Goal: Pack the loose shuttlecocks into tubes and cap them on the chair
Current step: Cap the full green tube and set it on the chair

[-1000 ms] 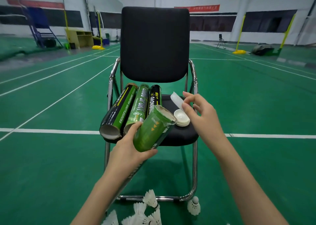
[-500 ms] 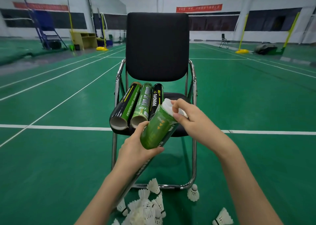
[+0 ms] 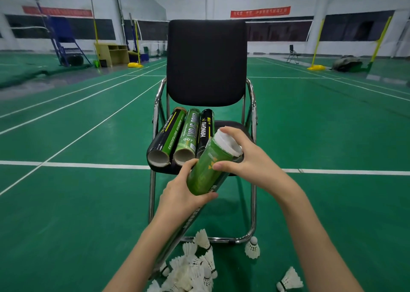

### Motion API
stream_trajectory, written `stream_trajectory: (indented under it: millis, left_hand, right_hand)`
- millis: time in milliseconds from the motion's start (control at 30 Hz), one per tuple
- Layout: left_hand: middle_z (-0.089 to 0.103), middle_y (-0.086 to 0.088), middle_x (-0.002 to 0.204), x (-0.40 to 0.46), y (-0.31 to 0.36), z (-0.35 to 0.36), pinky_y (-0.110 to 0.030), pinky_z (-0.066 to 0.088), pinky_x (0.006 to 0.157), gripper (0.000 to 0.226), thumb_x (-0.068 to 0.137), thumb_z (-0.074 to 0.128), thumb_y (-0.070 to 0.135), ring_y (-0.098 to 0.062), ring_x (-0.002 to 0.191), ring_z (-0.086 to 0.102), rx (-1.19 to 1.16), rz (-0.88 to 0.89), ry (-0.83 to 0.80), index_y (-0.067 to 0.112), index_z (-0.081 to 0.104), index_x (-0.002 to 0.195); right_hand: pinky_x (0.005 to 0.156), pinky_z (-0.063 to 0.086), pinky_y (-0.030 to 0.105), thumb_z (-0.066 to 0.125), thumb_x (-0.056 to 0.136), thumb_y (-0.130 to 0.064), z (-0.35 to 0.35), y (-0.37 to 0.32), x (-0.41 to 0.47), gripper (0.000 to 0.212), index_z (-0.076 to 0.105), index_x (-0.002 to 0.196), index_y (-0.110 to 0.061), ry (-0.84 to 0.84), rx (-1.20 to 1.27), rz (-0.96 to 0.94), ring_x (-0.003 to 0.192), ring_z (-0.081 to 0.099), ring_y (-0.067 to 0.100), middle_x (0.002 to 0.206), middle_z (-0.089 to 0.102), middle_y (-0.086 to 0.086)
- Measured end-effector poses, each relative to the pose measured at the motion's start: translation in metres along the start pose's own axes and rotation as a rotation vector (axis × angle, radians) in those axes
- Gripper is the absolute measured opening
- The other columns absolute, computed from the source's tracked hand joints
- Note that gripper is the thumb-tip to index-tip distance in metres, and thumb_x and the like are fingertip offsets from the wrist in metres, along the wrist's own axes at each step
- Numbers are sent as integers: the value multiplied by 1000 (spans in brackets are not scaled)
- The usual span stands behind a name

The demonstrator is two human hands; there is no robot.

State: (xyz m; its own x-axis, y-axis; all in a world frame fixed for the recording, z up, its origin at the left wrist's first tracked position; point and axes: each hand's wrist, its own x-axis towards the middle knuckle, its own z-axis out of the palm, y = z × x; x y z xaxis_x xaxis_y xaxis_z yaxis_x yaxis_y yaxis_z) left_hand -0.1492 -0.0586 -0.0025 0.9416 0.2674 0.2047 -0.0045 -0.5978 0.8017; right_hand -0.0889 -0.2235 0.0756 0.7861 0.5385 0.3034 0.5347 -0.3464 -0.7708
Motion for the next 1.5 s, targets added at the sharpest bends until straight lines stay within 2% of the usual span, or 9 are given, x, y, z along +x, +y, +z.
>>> stream_trajectory:
  millis: [500, 733, 833, 967, 1133, 1200, 1267, 1400, 1500]
  left_hand:
    - [66, 12, 93, -7, -3, 7, -41, 53, 80, 75, 48, 75, 59, -15, 88, 64, -38, 50, -8, 56, 39, 114]
    - [65, 12, 92, -8, -5, 13, -38, 53, 80, 75, 54, 83, 49, -13, 88, 64, -34, 68, 22, 55, 39, 114]
    - [63, 15, 89, -8, -4, 20, -34, 52, 80, 73, 57, 84, 46, -12, 86, 62, -48, 72, 21, 50, 40, 115]
    - [64, 12, 93, 0, -3, 39, -31, 51, 82, 69, 59, 83, 43, -10, 88, 63, -161, 38, -98, 47, 40, 113]
    - [66, 10, 90, 10, 2, 68, -29, 51, 79, 68, 64, 82, 36, -12, 88, 63, -242, 30, -197, 40, 38, 116]
    - [66, 10, 91, 13, 1, 80, -32, 52, 82, 69, 66, 82, 33, -13, 90, 64, -245, 35, -242, 39, 37, 118]
    - [65, 9, 102, 14, -3, 90, -35, 51, 87, 73, 67, 82, 29, -13, 97, 63, -244, 38, -301, 36, 36, 123]
    - [49, 10, 129, 9, -11, 98, -22, 44, 97, 91, 76, 77, 14, 0, 115, 52, -446, 31, -413, 39, 18, 140]
    - [47, 16, 126, 5, -10, 98, -13, 45, 90, 76, 88, 62, 16, 2, 109, 57, -602, 25, -365, 44, 14, 140]
  right_hand:
    - [87, 29, 13, 70, 75, -46, 8, 14, -11, 69, 36, 135, -41, 79, -237, -90, 107, 29, -18, 118, 35, -34]
    - [101, 27, 18, 67, 78, -46, 12, 24, -11, 69, 33, 137, -45, 84, -277, -77, 133, 29, 1, 148, 30, -17]
    - [102, 25, 17, 67, 79, -42, 12, 29, -11, 66, 36, 137, -42, 74, -242, -73, 133, 29, 1, 147, 33, -15]
    - [109, 29, 31, 70, 78, -35, 11, 36, -11, 56, 43, 128, -40, 135, -129, -65, 132, 31, 6, 143, 36, -13]
    - [104, 28, 14, 77, 73, -23, 14, 53, -26, 66, 42, 128, -32, 352, 35, 15, 123, 35, 0, 132, 40, -11]
    - [103, 36, 26, 80, 69, -23, 14, 65, -32, 69, 41, 124, -36, 373, 125, 96, 119, 44, 5, 128, 46, -14]
    - [102, 40, 33, 82, 65, -19, 16, 77, -36, 72, 42, 122, -37, 389, 183, 159, 116, 49, 8, 123, 50, -17]
    - [103, 40, 36, 83, 61, -11, 30, 105, -43, 78, 45, 127, -31, 396, 215, 233, 117, 50, 7, 126, 52, -15]
    - [102, 42, 37, 79, 65, -10, 39, 121, -49, 72, 48, 125, -31, 383, 258, 241, 117, 51, 7, 127, 52, -14]
